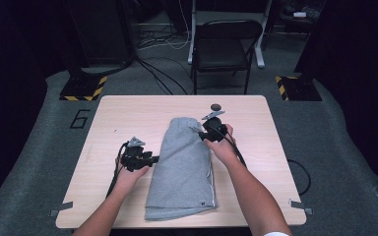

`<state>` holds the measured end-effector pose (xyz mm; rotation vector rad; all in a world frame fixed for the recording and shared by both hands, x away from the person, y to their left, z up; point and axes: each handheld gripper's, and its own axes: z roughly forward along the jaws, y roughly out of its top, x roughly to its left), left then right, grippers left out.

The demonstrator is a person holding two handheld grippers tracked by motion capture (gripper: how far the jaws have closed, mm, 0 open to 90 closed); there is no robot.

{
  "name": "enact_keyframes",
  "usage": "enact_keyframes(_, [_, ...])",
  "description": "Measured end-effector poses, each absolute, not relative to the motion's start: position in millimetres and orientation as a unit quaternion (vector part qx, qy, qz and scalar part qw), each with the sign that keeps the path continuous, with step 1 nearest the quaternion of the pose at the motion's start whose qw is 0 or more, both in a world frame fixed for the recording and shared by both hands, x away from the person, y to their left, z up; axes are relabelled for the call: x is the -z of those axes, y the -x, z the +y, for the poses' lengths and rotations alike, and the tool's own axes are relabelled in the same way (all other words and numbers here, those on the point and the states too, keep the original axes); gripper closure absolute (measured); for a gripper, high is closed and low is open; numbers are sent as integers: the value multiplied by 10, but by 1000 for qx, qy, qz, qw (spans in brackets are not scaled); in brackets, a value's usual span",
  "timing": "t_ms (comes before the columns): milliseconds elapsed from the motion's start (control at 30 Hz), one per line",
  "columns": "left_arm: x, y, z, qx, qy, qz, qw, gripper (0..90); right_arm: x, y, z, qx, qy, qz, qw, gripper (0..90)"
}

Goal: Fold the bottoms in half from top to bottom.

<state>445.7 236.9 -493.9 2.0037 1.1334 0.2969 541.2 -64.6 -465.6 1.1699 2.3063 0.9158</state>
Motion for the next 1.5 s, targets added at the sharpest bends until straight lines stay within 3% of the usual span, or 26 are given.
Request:
enact_keyframes(500, [5003,-4758,2300,-106,-785,459,403,558,4728,-5443,-703,-324,-423,820,206,552])
enact_keyframes(733, [5037,-4952,2234,-110,-788,458,398,498,4835,-5386,-699,-328,-432,818,192,519])
enact_keyframes(1133, [5160,-5219,2090,-113,-790,461,389,480,4891,-5338,-721,-334,-442,811,188,475])
enact_keyframes(1500, [5181,-5240,2016,-111,-798,447,389,586,5028,-5344,-657,-310,-456,819,162,467])
